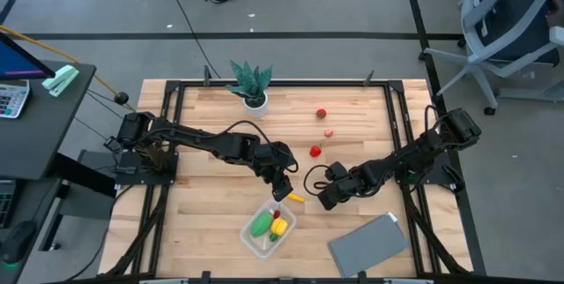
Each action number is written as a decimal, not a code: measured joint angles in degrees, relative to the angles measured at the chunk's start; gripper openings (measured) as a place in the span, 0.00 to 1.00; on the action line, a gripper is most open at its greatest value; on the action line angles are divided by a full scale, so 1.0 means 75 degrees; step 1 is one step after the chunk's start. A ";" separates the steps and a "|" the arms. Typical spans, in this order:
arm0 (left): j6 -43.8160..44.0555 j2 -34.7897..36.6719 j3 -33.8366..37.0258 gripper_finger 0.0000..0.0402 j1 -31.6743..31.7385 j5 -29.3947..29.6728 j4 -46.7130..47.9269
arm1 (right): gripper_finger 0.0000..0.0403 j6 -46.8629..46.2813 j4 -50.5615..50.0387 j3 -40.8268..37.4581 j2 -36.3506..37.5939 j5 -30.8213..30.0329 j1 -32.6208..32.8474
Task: Pick and placing Produce into tupperware
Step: Put the red cherry into the transparent bin
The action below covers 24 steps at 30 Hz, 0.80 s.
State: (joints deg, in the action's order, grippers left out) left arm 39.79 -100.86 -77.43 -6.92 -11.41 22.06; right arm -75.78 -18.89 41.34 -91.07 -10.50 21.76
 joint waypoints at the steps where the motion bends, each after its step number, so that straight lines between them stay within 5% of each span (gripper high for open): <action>1: -0.0001 0.0000 0.0000 0.27 0.0000 0.0001 0.0001 | 0.26 -0.0003 0.0038 -0.0003 -0.0003 0.0000 0.0000; 8: 0.0000 0.0000 0.0000 0.28 0.0000 -0.0002 0.0003 | 0.26 -0.0022 0.0289 0.0000 -0.0012 0.0053 0.0000; 14: -0.0003 0.0000 0.0000 0.28 0.0000 0.0000 0.0002 | 0.25 0.0119 0.1853 0.0000 -0.0015 0.0045 0.0000; 24: 0.0000 0.0000 0.0000 0.26 0.0000 0.0007 0.0003 | 0.25 0.2514 0.4745 0.0003 -0.0010 -0.0080 0.0019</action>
State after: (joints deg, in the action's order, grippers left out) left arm 39.79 -100.86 -77.43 -6.92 -11.35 22.09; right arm -56.93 16.70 41.36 -91.15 -11.11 21.90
